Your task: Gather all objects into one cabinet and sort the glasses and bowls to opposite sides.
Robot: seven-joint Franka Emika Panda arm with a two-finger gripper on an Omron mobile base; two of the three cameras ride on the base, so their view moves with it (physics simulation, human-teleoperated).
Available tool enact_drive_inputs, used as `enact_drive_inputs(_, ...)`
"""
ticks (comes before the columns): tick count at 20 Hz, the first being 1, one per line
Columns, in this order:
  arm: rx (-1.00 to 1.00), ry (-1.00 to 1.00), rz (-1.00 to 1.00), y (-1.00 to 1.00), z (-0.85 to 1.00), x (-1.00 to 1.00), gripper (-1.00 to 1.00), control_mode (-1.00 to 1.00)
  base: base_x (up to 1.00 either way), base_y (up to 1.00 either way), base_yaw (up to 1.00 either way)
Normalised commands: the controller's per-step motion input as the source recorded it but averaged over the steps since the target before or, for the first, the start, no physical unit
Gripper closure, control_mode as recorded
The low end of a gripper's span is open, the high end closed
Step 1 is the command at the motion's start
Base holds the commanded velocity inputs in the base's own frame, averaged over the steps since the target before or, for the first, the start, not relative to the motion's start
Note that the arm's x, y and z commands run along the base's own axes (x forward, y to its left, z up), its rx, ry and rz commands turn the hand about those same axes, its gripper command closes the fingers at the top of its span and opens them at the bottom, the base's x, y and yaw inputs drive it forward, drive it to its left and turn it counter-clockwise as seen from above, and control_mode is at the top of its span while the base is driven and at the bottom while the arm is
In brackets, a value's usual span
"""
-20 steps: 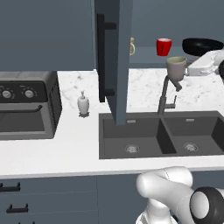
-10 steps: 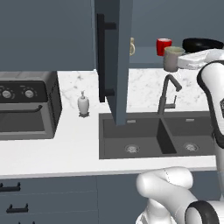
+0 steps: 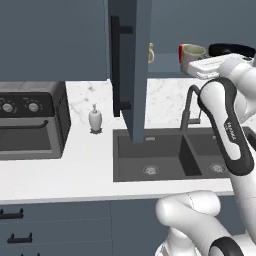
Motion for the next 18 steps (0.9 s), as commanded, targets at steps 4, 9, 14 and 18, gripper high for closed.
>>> enact_drive_inputs(4,-0.02,0.22,-0.02,0.12,-0.2,0.19,1.0,-1.0,0.0,0.0,0.0)
enact_drive_inputs(9,-0.02,0.17,-0.02,0.0,-0.1,0.1,1.0,-1.0,0.0,0.0,0.0)
enact_drive_inputs(14,0.0,-0.09,-0.01,0.0,0.06,0.0,1.0,-1.0,0.0,0.0,0.0)
enact_drive_inputs(18,0.0,-0.24,-0.05,0.0,0.1,0.0,1.0,-1.0,0.0,0.0,0.0)
